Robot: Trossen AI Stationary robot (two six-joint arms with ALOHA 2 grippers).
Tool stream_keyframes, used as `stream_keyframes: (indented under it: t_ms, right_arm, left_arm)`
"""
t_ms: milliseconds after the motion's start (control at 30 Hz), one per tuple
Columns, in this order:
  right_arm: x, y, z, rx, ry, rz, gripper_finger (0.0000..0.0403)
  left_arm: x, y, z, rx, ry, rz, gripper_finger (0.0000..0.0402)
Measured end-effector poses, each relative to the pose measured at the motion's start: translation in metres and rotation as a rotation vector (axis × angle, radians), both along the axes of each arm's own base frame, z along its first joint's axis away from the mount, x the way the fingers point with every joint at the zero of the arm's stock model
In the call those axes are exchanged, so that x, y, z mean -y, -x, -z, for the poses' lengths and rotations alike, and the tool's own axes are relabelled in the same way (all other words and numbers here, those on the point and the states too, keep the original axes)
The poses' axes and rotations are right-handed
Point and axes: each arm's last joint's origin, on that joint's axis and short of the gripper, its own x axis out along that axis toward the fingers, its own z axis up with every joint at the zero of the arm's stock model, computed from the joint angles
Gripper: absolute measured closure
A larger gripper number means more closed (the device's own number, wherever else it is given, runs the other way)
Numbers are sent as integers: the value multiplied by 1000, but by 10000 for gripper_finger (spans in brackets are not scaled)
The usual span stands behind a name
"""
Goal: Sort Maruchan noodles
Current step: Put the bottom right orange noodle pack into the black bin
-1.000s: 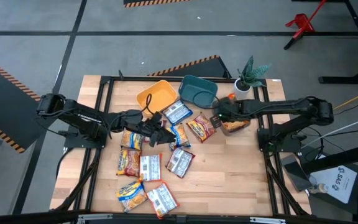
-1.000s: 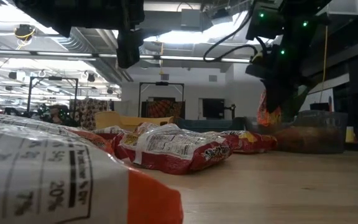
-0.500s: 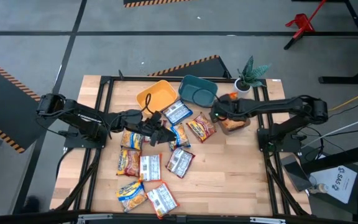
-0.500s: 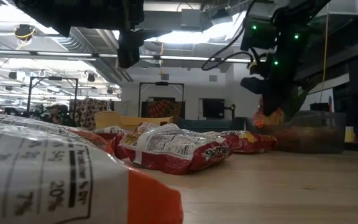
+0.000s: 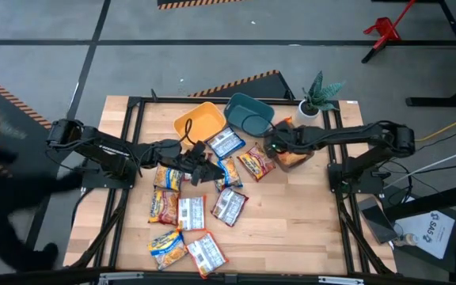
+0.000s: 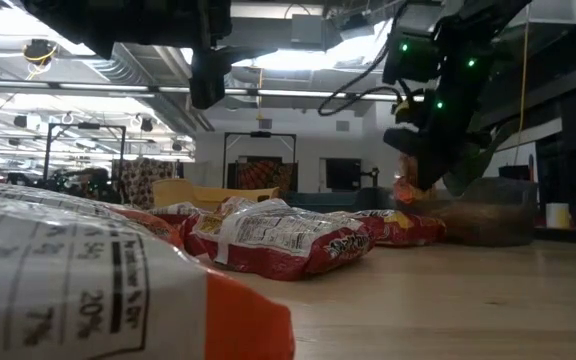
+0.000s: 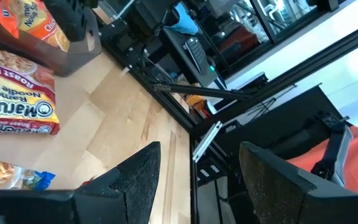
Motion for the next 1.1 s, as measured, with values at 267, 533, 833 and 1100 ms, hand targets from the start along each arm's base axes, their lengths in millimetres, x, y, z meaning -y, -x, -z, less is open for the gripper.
stream_keyframes:
  t_ms: [267, 533, 833, 1100]
  right_arm:
    - [5, -3, 3, -28, -114, -29, 390]
    - [7, -6, -74, -149, 57, -217, 309]
    - [26, -4, -112, -403, 119, -644, 192]
    - [66, 12, -110, -358, -9, -857, 182]
  left_arm:
    - [0, 0, 0, 3, 0, -3, 187]
    - [0, 0, -1, 11, 0, -15, 187]
    - [-1, 0, -1, 12, -1, -26, 187]
    - [-1, 0, -1, 12, -1, -31, 187]
